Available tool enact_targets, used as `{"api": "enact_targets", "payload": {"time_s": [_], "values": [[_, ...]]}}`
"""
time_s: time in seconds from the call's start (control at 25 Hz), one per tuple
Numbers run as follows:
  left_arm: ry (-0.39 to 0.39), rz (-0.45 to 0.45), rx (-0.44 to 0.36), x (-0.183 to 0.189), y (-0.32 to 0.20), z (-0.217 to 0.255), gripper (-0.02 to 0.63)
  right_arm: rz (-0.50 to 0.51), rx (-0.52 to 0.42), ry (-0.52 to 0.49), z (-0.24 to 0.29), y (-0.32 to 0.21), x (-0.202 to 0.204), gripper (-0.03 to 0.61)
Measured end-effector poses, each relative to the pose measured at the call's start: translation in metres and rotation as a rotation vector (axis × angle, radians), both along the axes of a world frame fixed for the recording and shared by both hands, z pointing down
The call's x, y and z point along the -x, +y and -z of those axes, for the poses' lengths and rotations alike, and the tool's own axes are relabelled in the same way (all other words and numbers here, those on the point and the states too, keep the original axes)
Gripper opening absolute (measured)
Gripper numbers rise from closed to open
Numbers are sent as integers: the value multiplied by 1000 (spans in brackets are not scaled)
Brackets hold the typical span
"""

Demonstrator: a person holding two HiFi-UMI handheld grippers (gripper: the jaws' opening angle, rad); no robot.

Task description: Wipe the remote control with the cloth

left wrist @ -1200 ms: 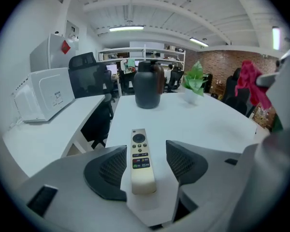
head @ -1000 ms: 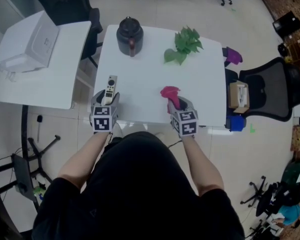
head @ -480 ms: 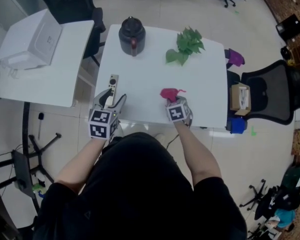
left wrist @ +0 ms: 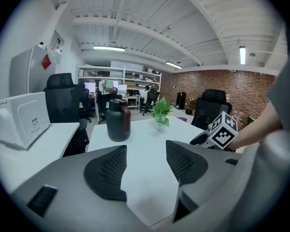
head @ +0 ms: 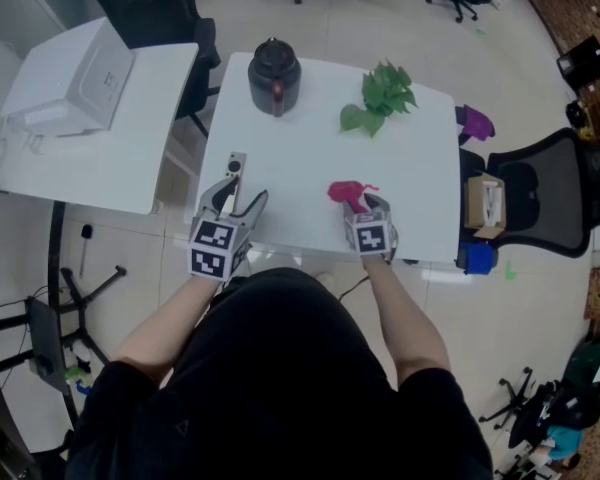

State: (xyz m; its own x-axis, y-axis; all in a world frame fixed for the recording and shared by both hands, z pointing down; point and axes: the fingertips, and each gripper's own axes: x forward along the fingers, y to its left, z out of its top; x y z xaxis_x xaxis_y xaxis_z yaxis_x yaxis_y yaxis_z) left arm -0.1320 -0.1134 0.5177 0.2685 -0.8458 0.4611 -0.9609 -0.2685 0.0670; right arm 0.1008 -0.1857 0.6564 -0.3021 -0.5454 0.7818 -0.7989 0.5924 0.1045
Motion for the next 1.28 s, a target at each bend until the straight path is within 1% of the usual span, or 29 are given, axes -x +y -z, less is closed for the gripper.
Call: {"api": "enact_targets", "payload": {"time_s": [0.16,0.28,0.36,0.4,0.48,0.52,0.64,0.68,0.72,0.8,0.92,1.16,1.28], "values": [[12,-48,-48,-12,-5,19,259,-18,-165,-188,83,3,7,209],[11,-97,-97,-24,-7,40,259,-1,-252,-320,144,15,17,201],[5,-135,-136,-32,-6,56,247,22,-291,-393,177,26,26,98],[3,-153,-156,-36,-5,64,236,35,-305,-421,190,32,31,86],[-2,-194,-202,-43,-3,80,193,56,-330,-462,211,42,38,48],[-9,-218,-227,-47,-2,87,161,67,-341,-479,219,47,41,37],[-27,-287,-292,-60,2,104,92,116,-365,-527,240,58,54,8],[-26,-305,-307,-64,4,109,63,133,-370,-540,244,61,59,3],[-26,-325,-317,-70,5,113,58,144,-373,-551,248,63,63,2],[-35,-365,-327,-80,9,116,3,161,-372,-566,252,67,70,0],[-41,-410,-332,-91,13,116,2,196,-360,-575,252,72,78,0],[-48,-432,-332,-97,14,114,2,233,-344,-565,250,78,89,0],[-48,-437,-326,-99,14,112,2,232,-336,-559,248,80,91,0]]}}
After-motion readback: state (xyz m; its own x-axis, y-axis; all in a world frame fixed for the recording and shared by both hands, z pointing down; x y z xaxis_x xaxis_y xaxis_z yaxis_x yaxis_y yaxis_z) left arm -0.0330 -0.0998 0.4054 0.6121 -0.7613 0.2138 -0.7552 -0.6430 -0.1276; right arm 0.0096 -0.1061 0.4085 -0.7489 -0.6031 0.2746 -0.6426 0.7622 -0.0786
